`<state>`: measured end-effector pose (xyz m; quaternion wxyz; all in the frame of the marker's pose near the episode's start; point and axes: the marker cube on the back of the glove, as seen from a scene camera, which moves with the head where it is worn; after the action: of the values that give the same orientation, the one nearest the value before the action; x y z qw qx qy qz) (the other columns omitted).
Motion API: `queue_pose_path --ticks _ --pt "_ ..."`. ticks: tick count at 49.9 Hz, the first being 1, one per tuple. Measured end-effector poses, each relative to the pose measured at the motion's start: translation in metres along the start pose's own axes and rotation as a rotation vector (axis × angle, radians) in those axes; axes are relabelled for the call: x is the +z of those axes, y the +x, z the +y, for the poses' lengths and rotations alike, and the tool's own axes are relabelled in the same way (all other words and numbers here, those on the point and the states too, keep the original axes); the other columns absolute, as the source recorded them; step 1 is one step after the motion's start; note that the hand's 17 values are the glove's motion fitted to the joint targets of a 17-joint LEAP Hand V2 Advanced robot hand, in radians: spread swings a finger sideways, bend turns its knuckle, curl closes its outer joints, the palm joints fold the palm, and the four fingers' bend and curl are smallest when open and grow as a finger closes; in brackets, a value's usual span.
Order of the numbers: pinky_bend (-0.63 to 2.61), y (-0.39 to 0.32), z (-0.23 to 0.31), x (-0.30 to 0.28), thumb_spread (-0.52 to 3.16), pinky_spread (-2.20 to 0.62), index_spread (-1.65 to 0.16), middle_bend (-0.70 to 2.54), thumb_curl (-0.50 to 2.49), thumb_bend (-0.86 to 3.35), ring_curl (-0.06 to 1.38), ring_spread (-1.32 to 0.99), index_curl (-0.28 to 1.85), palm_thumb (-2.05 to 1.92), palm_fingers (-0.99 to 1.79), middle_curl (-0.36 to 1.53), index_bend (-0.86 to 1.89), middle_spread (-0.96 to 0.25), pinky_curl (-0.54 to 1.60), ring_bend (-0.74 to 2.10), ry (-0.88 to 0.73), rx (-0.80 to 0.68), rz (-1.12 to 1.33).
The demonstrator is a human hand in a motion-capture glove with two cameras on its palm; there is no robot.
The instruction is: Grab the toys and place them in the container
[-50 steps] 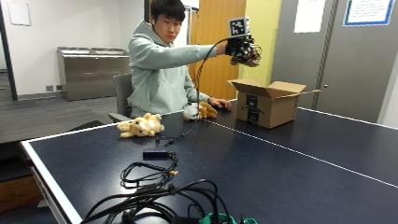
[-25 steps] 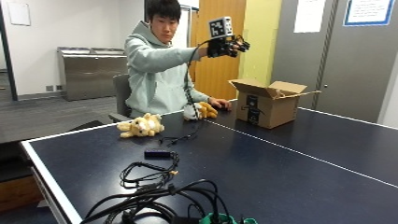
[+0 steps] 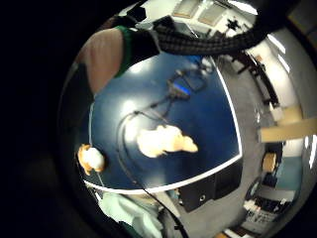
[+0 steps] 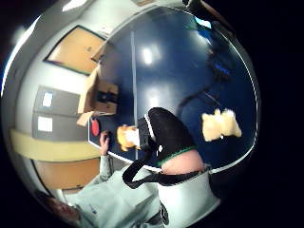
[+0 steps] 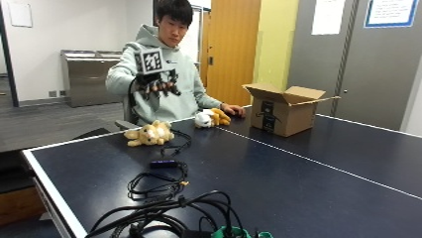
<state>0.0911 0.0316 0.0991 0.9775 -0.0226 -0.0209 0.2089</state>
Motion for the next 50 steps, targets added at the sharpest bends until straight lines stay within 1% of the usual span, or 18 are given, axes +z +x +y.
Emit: queue_pose_path --ticks 1,3,8,15,20,24,26,28,29,31,32,33,35,36,38,40,44,50 --pt "0.86 0.017 -0.005 0.01 1.3 0.06 -0.28 0.22 0.37 -0.01 0.21 0.0 0.3 0.02 0.03 0.4 0.2 0.02 0.33 0.44 -0.028 -0.086 0.008" --pt "0.85 0.043 -0.013 0.032 1.31 0.06 -0.28 0.21 0.36 -0.01 0.21 0.0 0.31 0.02 0.02 0.4 0.2 0.02 0.33 0.42 -0.06 -0.148 0.018" --pt "0.86 0.075 -0.008 0.089 1.31 0.06 -0.29 0.18 0.35 -0.02 0.2 0.01 0.33 0.01 -0.02 0.39 0.22 0.03 0.33 0.36 -0.102 -0.064 0.03" --pt "0.86 0.087 0.017 0.148 1.21 0.07 -0.31 0.15 0.32 -0.06 0.19 0.02 0.36 -0.06 -0.05 0.36 0.23 0.04 0.33 0.31 -0.213 0.043 0.056" --pt "0.94 0.087 0.02 0.159 1.15 0.07 -0.32 0.06 0.32 -0.05 0.22 0.01 0.37 -0.05 -0.02 0.3 0.23 0.03 0.35 0.42 -0.062 0.044 0.059" --pt "0.92 0.083 0.006 0.164 1.2 0.05 -0.33 0.06 0.33 0.01 0.26 -0.03 0.39 0.04 0.26 0.25 0.35 0.01 0.32 0.67 0.094 0.088 0.042" --pt "0.91 0.079 0.012 0.165 1.24 0.03 -0.32 0.1 0.35 0.04 0.29 -0.07 0.4 0.12 0.35 0.24 0.36 0.01 0.32 0.77 0.051 0.057 0.03" --pt "0.91 0.076 0.017 0.165 1.25 0.01 -0.31 0.11 0.35 0.05 0.31 -0.1 0.41 0.13 0.35 0.24 0.37 0.0 0.32 0.82 -0.002 0.01 0.021" --pt "0.92 0.074 0.018 0.165 1.27 -0.05 -0.3 0.15 0.38 0.09 0.36 -0.13 0.42 0.21 0.45 0.25 0.36 0.0 0.33 0.92 -0.008 -0.004 0.018" --pt "0.94 0.07 0.015 0.164 1.27 -0.1 -0.3 0.19 0.4 0.12 0.37 -0.17 0.42 0.26 0.52 0.26 0.3 -0.01 0.33 0.99 -0.004 -0.025 0.016" --pt "0.98 0.068 0.013 0.163 1.26 -0.15 -0.29 0.23 0.42 0.14 0.4 -0.19 0.41 0.32 0.64 0.27 0.25 -0.02 0.35 1.08 -0.007 -0.033 0.016" --pt "0.98 0.066 0.011 0.162 1.26 -0.17 -0.29 0.23 0.43 0.15 0.4 -0.2 0.41 0.35 0.66 0.27 0.22 -0.03 0.34 1.09 -0.018 -0.04 0.018" --pt "1.05 0.062 0.007 0.159 1.18 -0.24 -0.29 0.31 0.48 0.18 0.41 -0.23 0.43 0.44 0.87 0.3 0.24 -0.05 0.37 1.1 -0.064 -0.052 0.02" --pt "1.05 0.06 0.005 0.157 1.15 -0.25 -0.29 0.32 0.49 0.18 0.41 -0.24 0.42 0.45 0.87 0.3 0.23 -0.05 0.36 1.1 -0.095 -0.059 0.02" --pt "1.06 0.055 0.003 0.153 1.07 -0.28 -0.3 0.36 0.52 0.17 0.44 -0.26 0.46 0.47 1.03 0.33 0.31 -0.07 0.38 1.13 -0.173 -0.076 0.018" --pt "1.06 0.047 0.006 0.148 1.01 -0.3 -0.29 0.4 0.55 0.17 0.45 -0.27 0.47 0.49 1.1 0.35 0.33 -0.08 0.39 1.15 -0.264 -0.091 0.016" --pt "1.04 0.021 0.034 0.132 0.9 -0.33 -0.28 0.51 0.59 0.14 0.49 -0.28 0.56 0.51 1.18 0.41 0.45 -0.1 0.42 1.18 -0.39 -0.123 0.034" --pt "1.04 -0.046 0.026 0.053 0.76 -0.36 -0.27 0.62 0.65 0.11 0.52 -0.29 0.66 0.52 1.17 0.47 0.56 -0.12 0.44 1.22 -0.353 -0.266 0.085"
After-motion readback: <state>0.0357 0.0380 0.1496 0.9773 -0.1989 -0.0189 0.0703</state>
